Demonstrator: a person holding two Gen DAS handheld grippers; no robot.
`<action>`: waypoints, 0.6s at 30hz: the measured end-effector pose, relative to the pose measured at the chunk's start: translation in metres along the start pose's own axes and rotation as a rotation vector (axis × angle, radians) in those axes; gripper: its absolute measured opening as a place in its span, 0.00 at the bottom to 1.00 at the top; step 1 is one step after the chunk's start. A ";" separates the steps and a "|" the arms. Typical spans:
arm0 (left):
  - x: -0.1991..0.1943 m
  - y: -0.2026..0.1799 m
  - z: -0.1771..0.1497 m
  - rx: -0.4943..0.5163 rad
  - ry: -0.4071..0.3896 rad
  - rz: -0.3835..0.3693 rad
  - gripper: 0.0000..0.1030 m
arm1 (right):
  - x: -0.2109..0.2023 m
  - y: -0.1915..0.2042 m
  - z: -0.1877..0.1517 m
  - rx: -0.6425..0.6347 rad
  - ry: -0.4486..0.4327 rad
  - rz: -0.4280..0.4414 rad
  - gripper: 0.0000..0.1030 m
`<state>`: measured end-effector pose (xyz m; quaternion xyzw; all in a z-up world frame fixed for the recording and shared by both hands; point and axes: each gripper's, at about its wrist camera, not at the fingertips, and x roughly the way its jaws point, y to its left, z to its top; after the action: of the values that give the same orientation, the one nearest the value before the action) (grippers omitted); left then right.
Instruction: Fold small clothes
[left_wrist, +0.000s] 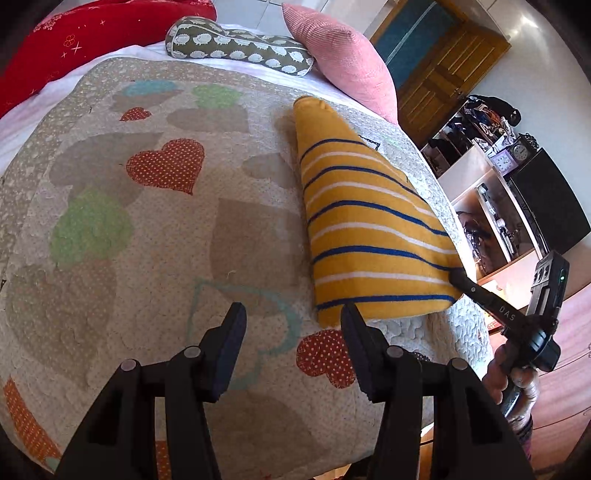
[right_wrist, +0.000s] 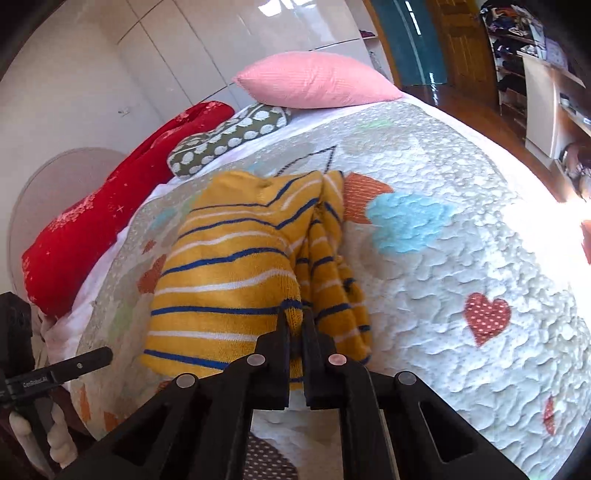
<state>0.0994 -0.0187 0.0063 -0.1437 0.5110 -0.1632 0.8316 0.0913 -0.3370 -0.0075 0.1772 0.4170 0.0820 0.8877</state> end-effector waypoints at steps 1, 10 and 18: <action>0.005 -0.001 0.002 -0.008 0.010 -0.011 0.52 | 0.004 -0.005 -0.002 0.007 0.020 -0.018 0.04; 0.071 -0.026 0.032 0.005 0.109 -0.054 0.64 | 0.038 -0.003 -0.016 -0.021 0.101 -0.071 0.05; 0.090 -0.054 0.027 0.086 0.155 -0.036 0.30 | 0.042 -0.030 -0.016 0.087 0.115 0.039 0.05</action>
<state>0.1549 -0.1035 -0.0324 -0.1040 0.5640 -0.2103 0.7918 0.1055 -0.3480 -0.0581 0.2185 0.4670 0.0910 0.8520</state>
